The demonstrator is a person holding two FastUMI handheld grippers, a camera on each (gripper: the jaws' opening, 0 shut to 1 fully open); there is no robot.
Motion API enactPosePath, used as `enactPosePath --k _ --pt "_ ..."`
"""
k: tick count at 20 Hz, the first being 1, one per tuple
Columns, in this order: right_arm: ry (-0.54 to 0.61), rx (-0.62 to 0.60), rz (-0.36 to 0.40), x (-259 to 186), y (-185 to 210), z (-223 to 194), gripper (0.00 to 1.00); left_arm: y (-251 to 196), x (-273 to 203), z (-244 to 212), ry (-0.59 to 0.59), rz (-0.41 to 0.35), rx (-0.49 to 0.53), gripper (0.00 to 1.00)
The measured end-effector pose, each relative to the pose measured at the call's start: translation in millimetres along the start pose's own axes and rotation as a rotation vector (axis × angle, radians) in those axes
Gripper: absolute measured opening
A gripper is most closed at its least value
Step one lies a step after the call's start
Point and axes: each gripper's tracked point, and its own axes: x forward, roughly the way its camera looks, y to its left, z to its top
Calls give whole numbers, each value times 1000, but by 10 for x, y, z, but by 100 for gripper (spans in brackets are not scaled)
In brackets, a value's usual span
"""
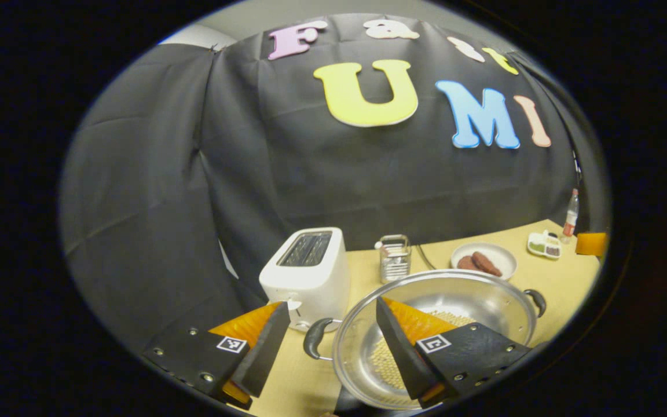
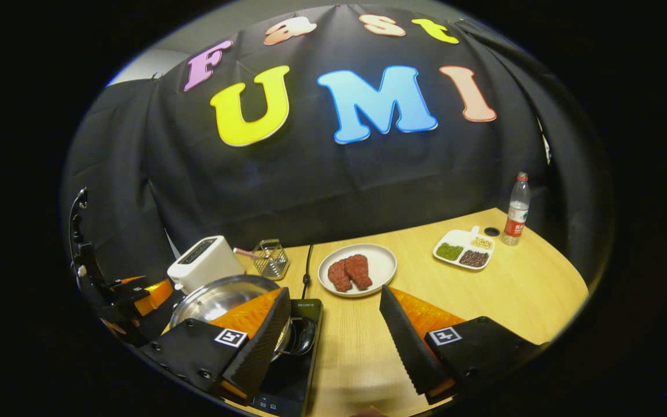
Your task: First push the handle of the pot to place it horizontally, then grasp the pot with both hands and set it on the induction cooktop.
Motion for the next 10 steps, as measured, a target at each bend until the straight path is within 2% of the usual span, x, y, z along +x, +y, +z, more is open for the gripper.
enactPosePath --k 3,5,10 --pt "-89 -42 -19 -390 -371 348 98 -438 -463 497 -110 -30 -6 92" --pt "-138 -54 -20 -707 -588 501 98 -782 -836 750 -157 -56 -40 89" --pt "-237 -107 -31 -1478 -1223 793 98 -1559 -1725 1143 -210 -112 -198 90"
